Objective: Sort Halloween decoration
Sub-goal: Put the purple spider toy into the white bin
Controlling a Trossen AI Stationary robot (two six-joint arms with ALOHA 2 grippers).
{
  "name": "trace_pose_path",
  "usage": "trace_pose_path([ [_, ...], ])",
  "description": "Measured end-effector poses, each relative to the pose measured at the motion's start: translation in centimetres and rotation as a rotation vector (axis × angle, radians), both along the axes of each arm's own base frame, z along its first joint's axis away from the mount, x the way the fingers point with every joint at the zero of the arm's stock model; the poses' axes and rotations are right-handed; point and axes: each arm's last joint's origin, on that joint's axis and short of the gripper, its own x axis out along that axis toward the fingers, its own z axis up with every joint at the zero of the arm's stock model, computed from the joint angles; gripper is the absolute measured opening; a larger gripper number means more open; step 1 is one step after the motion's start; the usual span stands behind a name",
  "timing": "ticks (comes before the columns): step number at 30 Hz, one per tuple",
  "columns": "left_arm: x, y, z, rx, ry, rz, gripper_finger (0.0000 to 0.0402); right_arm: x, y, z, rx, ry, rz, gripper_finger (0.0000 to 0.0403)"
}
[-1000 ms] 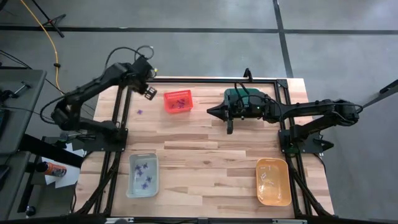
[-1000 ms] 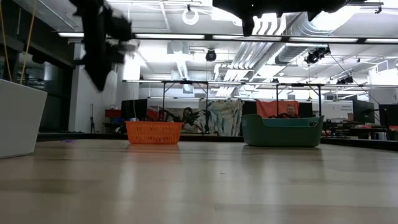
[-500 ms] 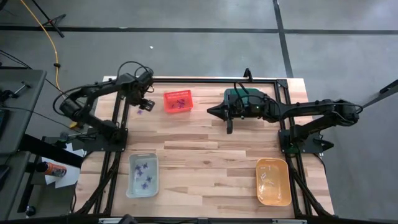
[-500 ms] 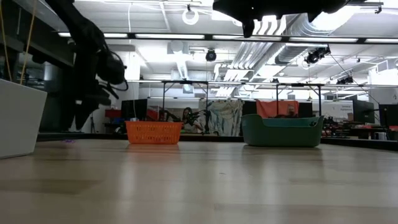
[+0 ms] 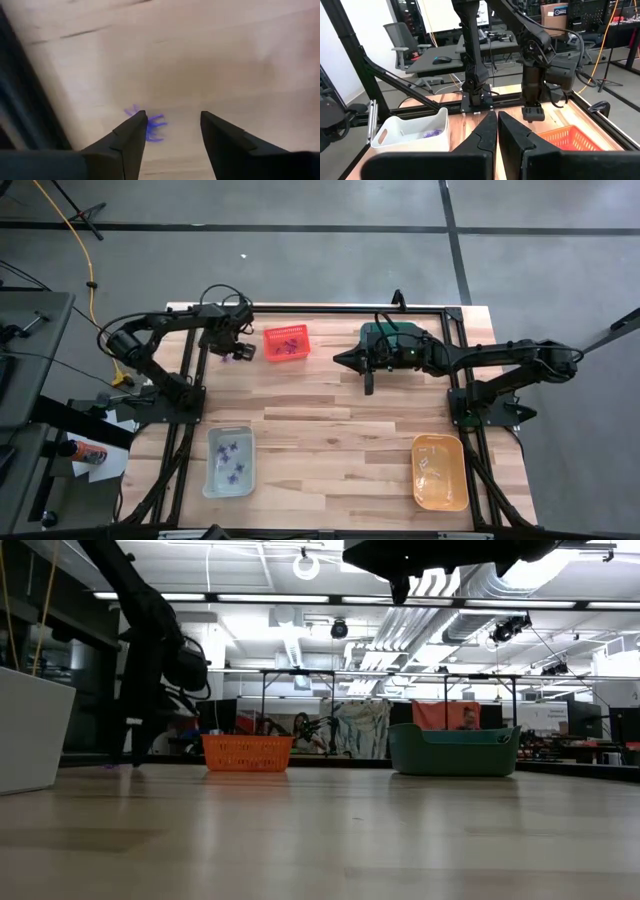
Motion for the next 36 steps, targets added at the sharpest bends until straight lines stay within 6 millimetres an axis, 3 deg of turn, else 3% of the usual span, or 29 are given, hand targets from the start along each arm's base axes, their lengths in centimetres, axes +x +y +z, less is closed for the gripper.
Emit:
trace_pose_path([
  [12, -0.4, -1.5, -1.5, -0.021, -0.027, 0.114, 0.0147, 0.0, 0.0, -0.2, 0.003, 0.024, 0.002, 0.0012],
  [16, 0.3, -2.3, -1.5, -0.045, -0.047, 0.089, 0.0097, 0.0, 0.0, -0.4, 0.005, 0.039, 0.001, 0.0012],
  [20, 1.1, -3.9, -1.3, -0.105, -0.057, 0.042, 0.002, 0.0, 0.0, -0.4, 0.005, 0.043, 0.001, 0.0012],
  [26, 2.5, -5.1, -0.8, -0.164, -0.114, -0.043, 0.0003, 0.0, 0.0, -0.4, 0.005, 0.043, 0.001, 0.0012],
  [31, 3.8, -4.8, 2.1, -0.142, -0.202, -0.164, 0.0, -0.1, 0.0, -0.5, -0.024, 0.055, 0.004, 0.0012],
  [36, 3.6, -5.0, 6.7, -0.025, -0.31, -0.261, 0.0, -0.1, 0.0, -0.6, -0.026, 0.064, 0.004, 0.0012],
])
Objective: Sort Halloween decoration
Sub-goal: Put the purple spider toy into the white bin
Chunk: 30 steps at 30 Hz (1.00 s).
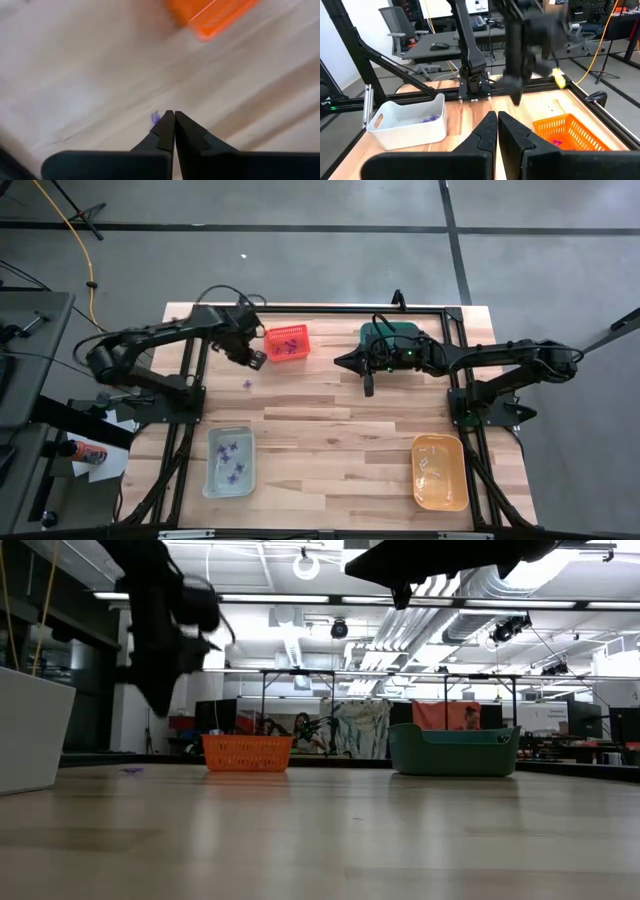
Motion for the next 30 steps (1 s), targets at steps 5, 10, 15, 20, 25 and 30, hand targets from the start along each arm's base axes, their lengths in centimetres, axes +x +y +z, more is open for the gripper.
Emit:
trace_pose_path([
  [5, -1.5, -1.6, 4.0, 0.136, -0.14, -0.107, 0.0, 0.0, 0.0, 0.0, 0.0, 0.001, 0.0, 0.0012],
  [10, -3.1, -3.3, 4.1, 0.209, -0.093, -0.147, 0.0008, 0.0, 0.0, 0.0, 0.0, 0.0, 0.0, 0.0012],
  [15, -3.2, -3.3, 0.3, 0.142, -0.003, -0.037, 0.0051, 0.0, 0.0, 0.0, 0.036, -0.002, -0.005, 0.0012],
  [20, -2.5, -3.6, -3.0, 0.083, 0.064, -0.041, 0.0108, 0.0, -0.1, 0.0, 0.043, -0.002, -0.008, 0.0012],
  [25, -1.4, -3.5, -4.7, 0.071, 0.069, -0.02, 0.0151, 0.0, -0.2, 0.0, 0.044, -0.003, -0.019, 0.0012],
  [30, -0.6, -3.4, -6.0, 0.04, 0.108, 0.03, 0.0169, 0.0, -0.2, 0.0, 0.073, -0.004, -0.034, 0.0012],
])
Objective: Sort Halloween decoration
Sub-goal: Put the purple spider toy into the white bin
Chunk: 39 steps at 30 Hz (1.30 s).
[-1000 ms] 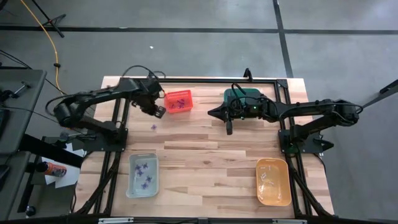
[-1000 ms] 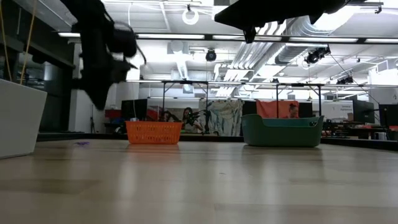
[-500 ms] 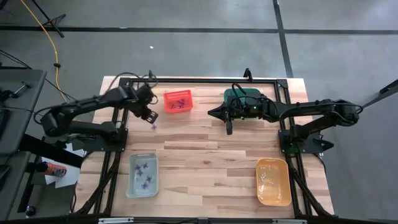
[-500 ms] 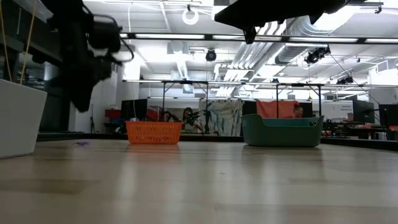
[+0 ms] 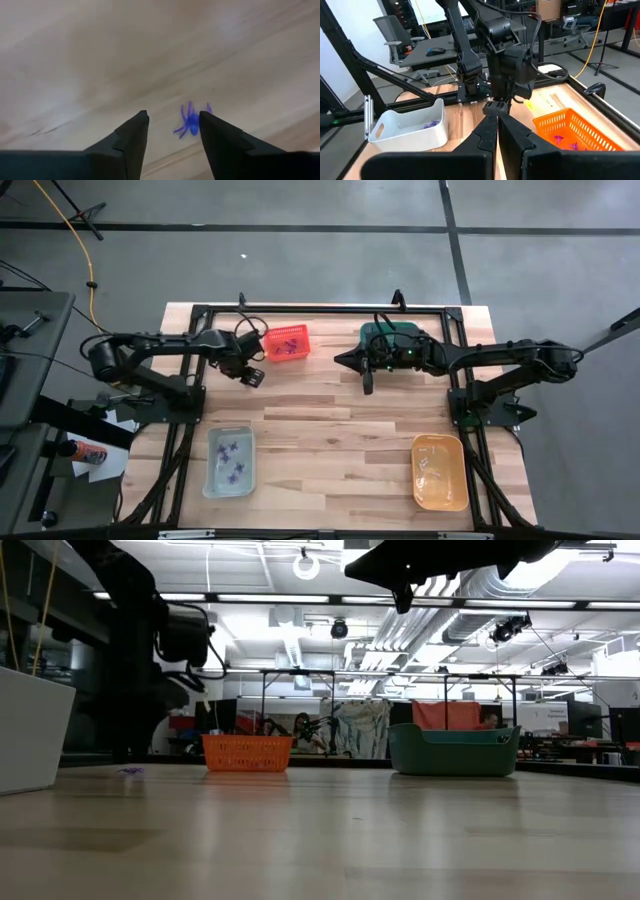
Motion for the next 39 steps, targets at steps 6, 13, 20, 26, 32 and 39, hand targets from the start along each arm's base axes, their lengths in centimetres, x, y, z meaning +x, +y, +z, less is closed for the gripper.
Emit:
trace_pose_path([
  [6, 1.0, -0.5, -1.4, -0.034, 0.045, -0.009, 0.017, 0.0, 0.0, 0.0, 0.005, 0.0, 0.0, 0.0012],
  [13, 1.9, -1.1, -2.3, -0.028, 0.057, -0.017, 0.0164, 0.0, 0.0, 0.0, 0.003, 0.001, 0.0, 0.0012],
  [20, 2.4, -1.3, -2.3, 0.011, 0.039, -0.037, 0.005, 0.0, 0.0, 0.0, 0.003, 0.003, 0.0, 0.0012],
  [26, 2.4, -1.3, -1.0, 0.04, -0.009, -0.07, 0.001, 0.0, 0.0, 0.0, 0.003, 0.004, 0.0, 0.0012],
  [32, 2.1, -1.5, 5.5, 0.181, -0.285, -0.199, 0.0002, 0.0, 0.0, 0.1, 0.009, -0.013, -0.001, 0.0012],
  [39, 1.6, -3.7, 15.0, 0.541, -0.957, -0.501, 0.0001, 0.1, 0.1, 1.5, 0.019, -0.155, 0.025, 0.0012],
])
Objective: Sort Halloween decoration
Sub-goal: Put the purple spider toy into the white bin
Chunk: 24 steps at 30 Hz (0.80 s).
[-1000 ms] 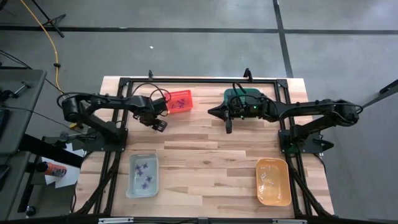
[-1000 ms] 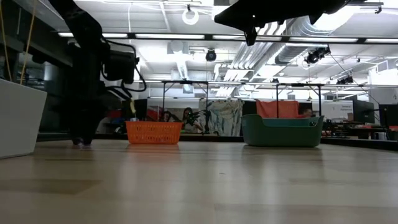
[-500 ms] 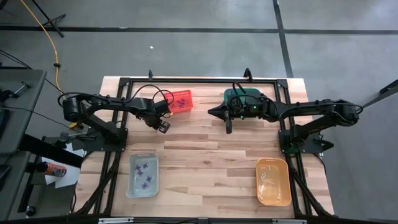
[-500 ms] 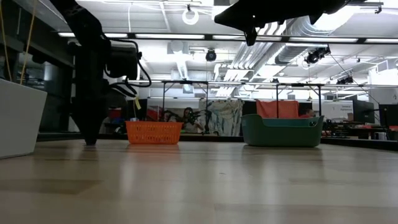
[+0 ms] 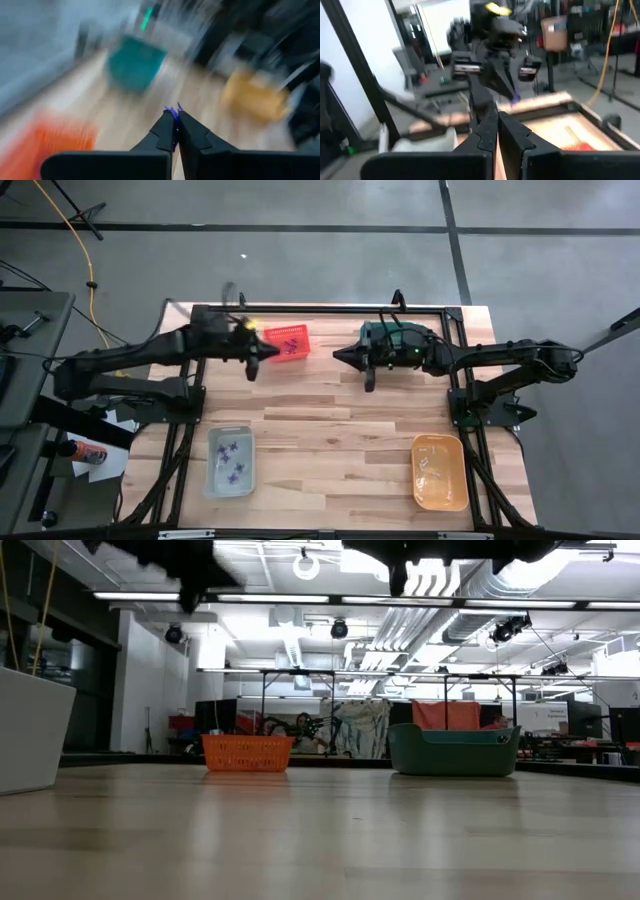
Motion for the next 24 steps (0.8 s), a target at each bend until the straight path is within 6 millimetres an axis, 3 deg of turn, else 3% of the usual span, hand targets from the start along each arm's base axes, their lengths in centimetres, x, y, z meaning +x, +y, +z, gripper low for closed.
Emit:
trace_pose_path([
  [3, 0.0, -1.2, 3.1, 0.159, -0.266, -0.076, 0.0001, -0.1, 0.0, 0.9, 0.006, -0.093, 0.002, 0.0012],
  [6, 0.3, -2.1, 4.5, 0.248, -0.402, -0.133, 0.0001, -0.1, 0.0, 1.5, -0.005, -0.154, 0.002, 0.0012],
  [11, 1.2, -3.1, 4.5, 0.265, -0.433, -0.155, 0.0, -0.2, 0.0, 1.7, -0.024, -0.174, 0.001, 0.0012],
  [24, 1.7, -3.1, 4.3, 0.263, -0.42, -0.151, 0.0, -0.2, 0.0, 1.6, -0.033, -0.164, 0.001, 0.0012],
])
